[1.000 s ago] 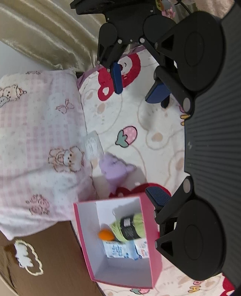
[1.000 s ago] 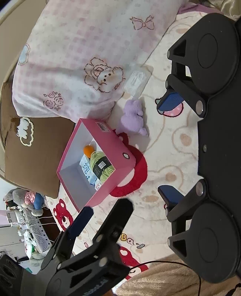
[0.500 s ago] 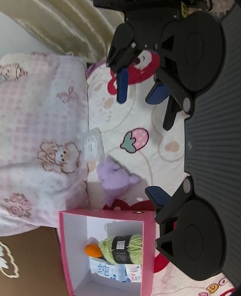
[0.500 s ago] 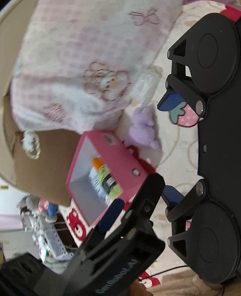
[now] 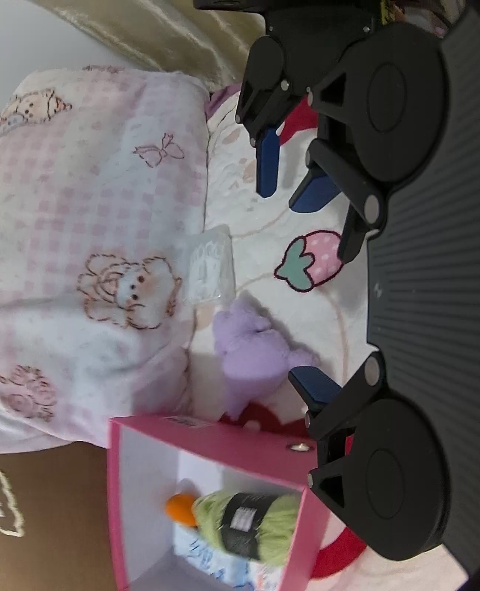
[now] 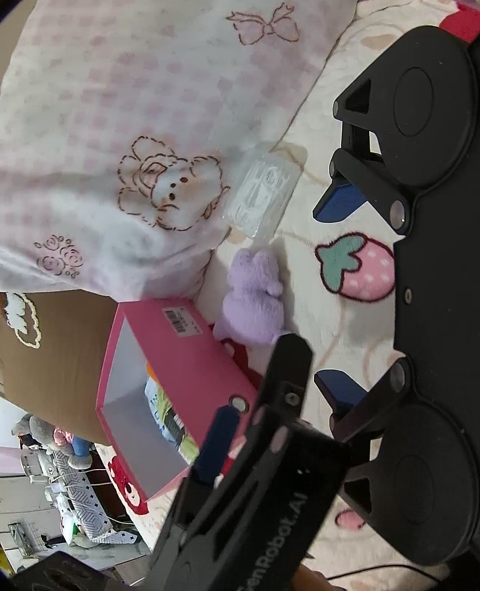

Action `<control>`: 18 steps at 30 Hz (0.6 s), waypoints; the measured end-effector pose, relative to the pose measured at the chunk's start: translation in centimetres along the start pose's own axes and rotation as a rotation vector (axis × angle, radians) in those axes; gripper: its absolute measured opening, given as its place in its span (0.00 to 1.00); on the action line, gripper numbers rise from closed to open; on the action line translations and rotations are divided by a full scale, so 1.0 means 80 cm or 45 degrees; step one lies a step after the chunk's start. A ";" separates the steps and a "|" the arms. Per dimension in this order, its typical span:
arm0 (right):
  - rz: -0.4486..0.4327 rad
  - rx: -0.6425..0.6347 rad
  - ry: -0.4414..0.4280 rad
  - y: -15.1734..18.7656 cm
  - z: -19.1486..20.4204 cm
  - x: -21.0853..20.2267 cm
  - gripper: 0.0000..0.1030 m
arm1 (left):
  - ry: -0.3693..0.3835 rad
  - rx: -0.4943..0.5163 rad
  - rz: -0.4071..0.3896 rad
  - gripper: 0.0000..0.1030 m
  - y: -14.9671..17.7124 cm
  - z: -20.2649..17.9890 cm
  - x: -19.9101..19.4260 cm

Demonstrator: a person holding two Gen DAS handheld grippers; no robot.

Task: Organize objects
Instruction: 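Lower the open left gripper over the purple plush toy's body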

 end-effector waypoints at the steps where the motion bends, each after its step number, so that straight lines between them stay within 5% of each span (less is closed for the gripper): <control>1: -0.004 -0.014 -0.002 0.000 -0.002 0.004 0.87 | -0.014 -0.001 -0.009 0.86 -0.001 0.000 0.007; 9: -0.028 0.041 -0.054 -0.001 -0.023 0.049 0.87 | -0.031 -0.090 -0.080 0.73 -0.006 0.024 0.063; 13: -0.072 0.014 -0.062 -0.006 -0.019 0.065 0.86 | -0.067 -0.109 -0.068 0.58 -0.008 0.032 0.094; 18: -0.059 -0.172 0.060 -0.016 -0.006 0.095 0.86 | -0.125 -0.139 -0.126 0.57 -0.010 0.037 0.110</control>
Point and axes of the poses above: each gripper's, at about its wrist camera, not at the fingertips, and x roughly the way its jaws point, z to its left, y to its underside, the point moved 5 cm from there along x, roughly the way its jaws point, and after that the axes turned 12 degrees about z, right-handed, at the moved point
